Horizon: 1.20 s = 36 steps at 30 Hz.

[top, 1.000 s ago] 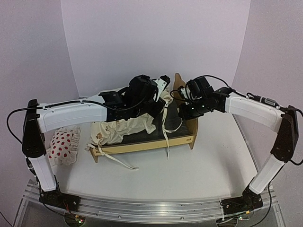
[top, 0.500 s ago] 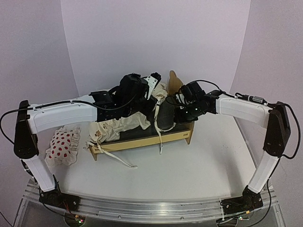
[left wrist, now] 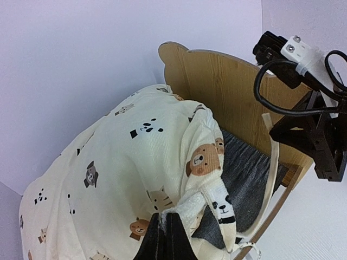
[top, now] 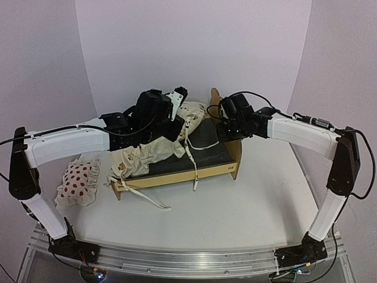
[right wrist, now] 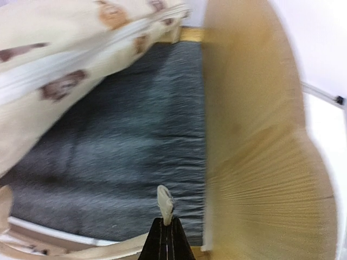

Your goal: Set up the pet bed

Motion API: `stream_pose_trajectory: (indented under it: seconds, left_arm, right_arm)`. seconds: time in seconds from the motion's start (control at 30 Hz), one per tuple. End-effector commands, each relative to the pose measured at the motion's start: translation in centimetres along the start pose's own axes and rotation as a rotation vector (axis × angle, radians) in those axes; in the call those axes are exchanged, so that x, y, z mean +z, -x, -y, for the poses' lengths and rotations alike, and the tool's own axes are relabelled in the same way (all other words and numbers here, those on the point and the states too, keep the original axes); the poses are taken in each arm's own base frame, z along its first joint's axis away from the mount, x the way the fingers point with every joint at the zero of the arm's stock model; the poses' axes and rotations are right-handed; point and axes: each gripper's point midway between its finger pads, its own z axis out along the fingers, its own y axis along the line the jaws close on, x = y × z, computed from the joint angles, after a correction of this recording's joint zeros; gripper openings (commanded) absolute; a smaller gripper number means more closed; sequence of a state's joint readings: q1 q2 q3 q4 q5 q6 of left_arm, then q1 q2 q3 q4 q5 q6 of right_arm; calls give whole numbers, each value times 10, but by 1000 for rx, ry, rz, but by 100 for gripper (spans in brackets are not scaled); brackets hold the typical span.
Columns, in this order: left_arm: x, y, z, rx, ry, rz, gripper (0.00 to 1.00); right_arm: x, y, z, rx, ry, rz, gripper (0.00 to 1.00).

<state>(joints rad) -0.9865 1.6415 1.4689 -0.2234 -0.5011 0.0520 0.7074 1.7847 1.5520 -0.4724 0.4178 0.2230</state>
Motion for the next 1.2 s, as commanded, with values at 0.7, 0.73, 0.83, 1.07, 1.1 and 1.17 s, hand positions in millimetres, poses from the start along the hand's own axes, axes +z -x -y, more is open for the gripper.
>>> stream_pose_trajectory:
  seconds: [0.7,0.73,0.83,1.07,1.1,1.17]
  left_arm:
    - [-11,15,-13,-68,0,50,0]
    - [-11,15,-13,-68,-1,49,0]
    - [-10,15,-11,-67,-7,48,0]
    - [-6,11,-8,-66,-16,38,0]
    - [-6,11,-7,-66,-19,38,0]
    - [-5,11,-5,-67,-25,37,0]
  right_arm:
    - [44,-78,-63,-65,116,-164,2]
    - [43,-81,-63,-61,117,-170,2]
    - [39,-91,-63,-55,118,-187,2]
    - [29,-103,-60,-34,114,-201,3]
    - [27,-103,-60,-35,113,-197,3]
    - [22,-99,-60,-34,117,-186,6]
